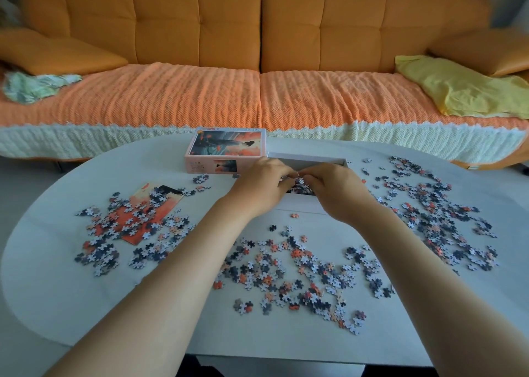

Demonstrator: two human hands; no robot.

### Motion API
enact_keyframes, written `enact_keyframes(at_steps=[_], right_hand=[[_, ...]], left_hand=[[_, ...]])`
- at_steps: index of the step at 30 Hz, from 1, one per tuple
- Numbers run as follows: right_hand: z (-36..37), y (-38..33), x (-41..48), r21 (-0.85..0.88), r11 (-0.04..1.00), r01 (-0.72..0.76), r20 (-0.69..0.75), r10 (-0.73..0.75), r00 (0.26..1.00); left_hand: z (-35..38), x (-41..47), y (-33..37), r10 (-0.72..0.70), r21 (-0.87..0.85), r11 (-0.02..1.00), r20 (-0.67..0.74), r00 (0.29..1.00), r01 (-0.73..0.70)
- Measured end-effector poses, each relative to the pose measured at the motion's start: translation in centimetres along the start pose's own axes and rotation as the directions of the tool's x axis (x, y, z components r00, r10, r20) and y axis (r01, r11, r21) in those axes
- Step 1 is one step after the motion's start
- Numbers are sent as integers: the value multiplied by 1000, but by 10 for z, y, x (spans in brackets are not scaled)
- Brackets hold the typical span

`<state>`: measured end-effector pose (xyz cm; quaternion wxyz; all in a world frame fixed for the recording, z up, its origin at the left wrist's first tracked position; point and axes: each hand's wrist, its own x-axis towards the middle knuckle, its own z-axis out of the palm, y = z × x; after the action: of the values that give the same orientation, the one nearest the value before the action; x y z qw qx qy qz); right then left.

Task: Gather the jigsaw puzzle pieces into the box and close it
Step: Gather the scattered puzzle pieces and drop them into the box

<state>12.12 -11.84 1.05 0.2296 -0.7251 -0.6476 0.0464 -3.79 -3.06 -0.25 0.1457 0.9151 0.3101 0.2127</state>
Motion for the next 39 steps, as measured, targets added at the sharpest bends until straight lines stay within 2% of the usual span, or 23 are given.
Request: enact_keyframes(at_steps=[3,6,8,11,13,19,23,26,29,33,36,39], right_hand=[[3,1,-10,-57,998,2,24,0,1000],[7,1,-18,-143,990,-2,203,32,979],[6,-1,-19,-191,981,-18,281,72,957],[5,-1,-17,-278,960,-9,285,92,954],[4,-1,-17,-305,952,-2,263,86,961],[1,3,-17,-273,962,-5,270,82,959],[1,9,-9,-315,949,-36,302,136,944],[-1,4,-7,-237,969,62,345,24,938],[0,3,-4,-180,984,11,406,64,912],[1,7,0,-269,963,-12,347,109,932],[1,6,-3,-187,982,23,381,51,923],[4,6,-2,-255,967,8,383,93,919]], left_hand=[[0,-13,-1,51,138,989,41,998,-56],[0,-23,2,25,186,981,175,984,-58],[-1,-25,3,24,191,980,175,984,-58],[-4,-23,7,38,195,978,165,986,-71],[-5,-20,12,18,207,976,209,978,-62],[-1,-4,5,-30,350,933,323,946,-89],[2,-8,6,63,341,929,241,968,-145],[4,-14,3,93,342,927,189,978,-154],[7,-16,1,77,331,933,198,977,-140],[10,-15,1,114,343,925,158,981,-163],[12,-15,-5,130,324,931,130,983,-166],[11,-16,-6,128,328,929,144,981,-170]])
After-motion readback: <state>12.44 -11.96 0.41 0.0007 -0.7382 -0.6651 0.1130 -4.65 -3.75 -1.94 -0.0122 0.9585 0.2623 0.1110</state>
